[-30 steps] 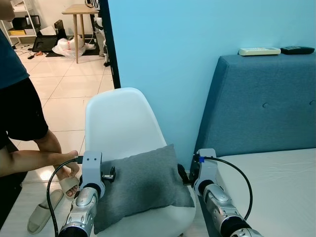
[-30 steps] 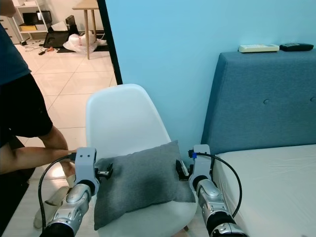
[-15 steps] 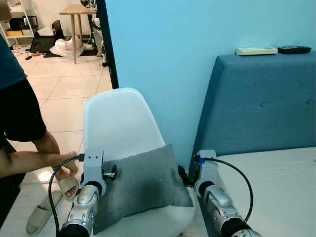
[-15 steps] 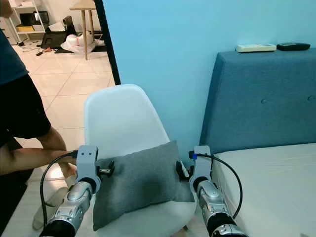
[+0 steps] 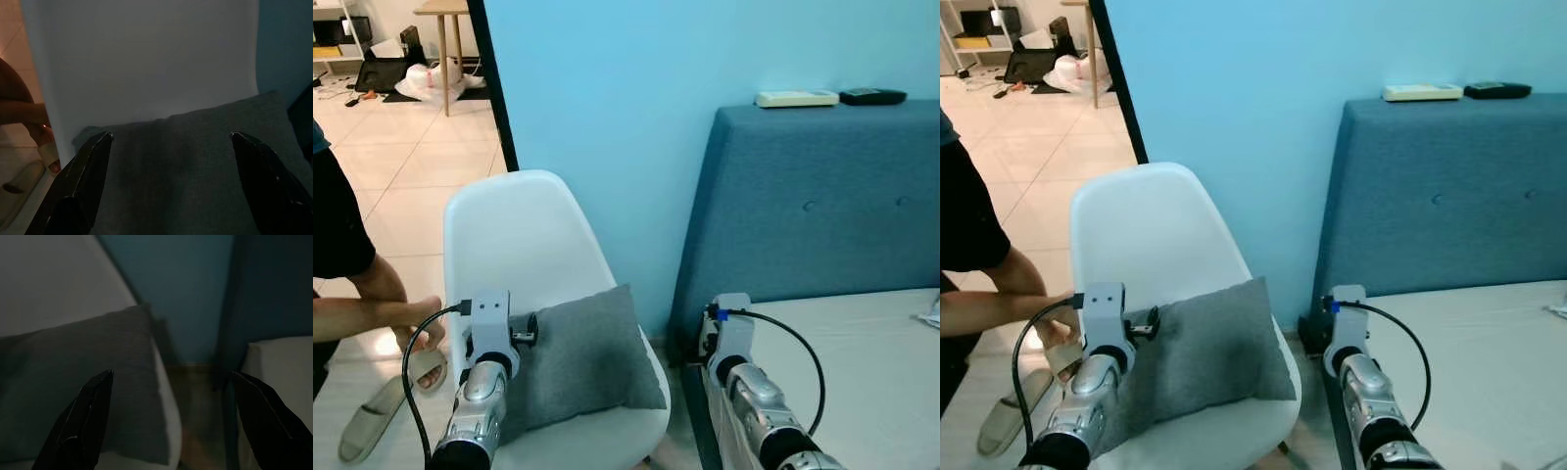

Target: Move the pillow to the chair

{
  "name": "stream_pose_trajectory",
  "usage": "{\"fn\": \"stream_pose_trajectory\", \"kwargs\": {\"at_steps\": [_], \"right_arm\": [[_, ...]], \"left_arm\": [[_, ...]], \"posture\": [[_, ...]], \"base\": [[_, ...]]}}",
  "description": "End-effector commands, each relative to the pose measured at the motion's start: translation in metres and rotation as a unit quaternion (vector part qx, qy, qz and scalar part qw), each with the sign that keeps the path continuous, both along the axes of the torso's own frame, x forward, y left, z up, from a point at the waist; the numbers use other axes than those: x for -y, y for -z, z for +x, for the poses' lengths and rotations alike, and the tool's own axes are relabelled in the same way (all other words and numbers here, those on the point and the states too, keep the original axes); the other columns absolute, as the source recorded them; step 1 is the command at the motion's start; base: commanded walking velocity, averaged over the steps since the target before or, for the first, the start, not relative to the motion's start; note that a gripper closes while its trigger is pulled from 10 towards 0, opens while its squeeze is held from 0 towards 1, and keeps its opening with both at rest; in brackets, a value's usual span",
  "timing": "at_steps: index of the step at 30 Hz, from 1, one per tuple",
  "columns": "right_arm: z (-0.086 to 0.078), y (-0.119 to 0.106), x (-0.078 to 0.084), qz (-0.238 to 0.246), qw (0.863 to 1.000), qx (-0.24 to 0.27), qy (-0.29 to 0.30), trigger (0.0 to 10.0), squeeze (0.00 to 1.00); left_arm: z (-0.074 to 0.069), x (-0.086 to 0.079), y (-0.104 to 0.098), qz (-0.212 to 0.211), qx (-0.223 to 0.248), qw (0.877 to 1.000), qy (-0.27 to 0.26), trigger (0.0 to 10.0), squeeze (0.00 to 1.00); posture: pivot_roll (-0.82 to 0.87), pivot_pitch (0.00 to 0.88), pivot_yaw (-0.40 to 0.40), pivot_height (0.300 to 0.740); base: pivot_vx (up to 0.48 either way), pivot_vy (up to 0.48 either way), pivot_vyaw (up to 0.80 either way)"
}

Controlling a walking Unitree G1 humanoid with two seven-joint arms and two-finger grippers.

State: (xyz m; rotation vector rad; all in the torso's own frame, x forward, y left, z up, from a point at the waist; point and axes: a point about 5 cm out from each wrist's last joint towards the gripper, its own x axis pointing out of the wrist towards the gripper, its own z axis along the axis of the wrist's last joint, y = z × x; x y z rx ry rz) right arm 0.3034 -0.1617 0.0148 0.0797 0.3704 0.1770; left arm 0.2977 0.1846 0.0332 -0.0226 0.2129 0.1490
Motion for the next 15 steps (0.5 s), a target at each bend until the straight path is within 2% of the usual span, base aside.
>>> {"fn": "stream_pose_trajectory", "kwargs": {"at_steps": [1,15], "right_arm": [[-0.0003,0.0016,-0.0042,0.001,1.0,-0.008,-0.009,10.0,0.0],[-0.0001,0.0013,-0.0055,0.001,1.0,-0.008,-0.017,10.0,0.0]], "left_arm": [[-0.0039,-0.006,0.0014,-0.001,0.002,1.0,-0.013,10.0,0.0],[-0.0063,-0.0033,0.0024,0.005,0.008,1.0,-0.005,10.0,0.0]], "posture": [[0.01,0.041,-0.037,0.74],[0.01,0.034,-0.044,0.74]], "base": [[0.0,0.0,0.0],[0.0,0.0,0.0]]}}
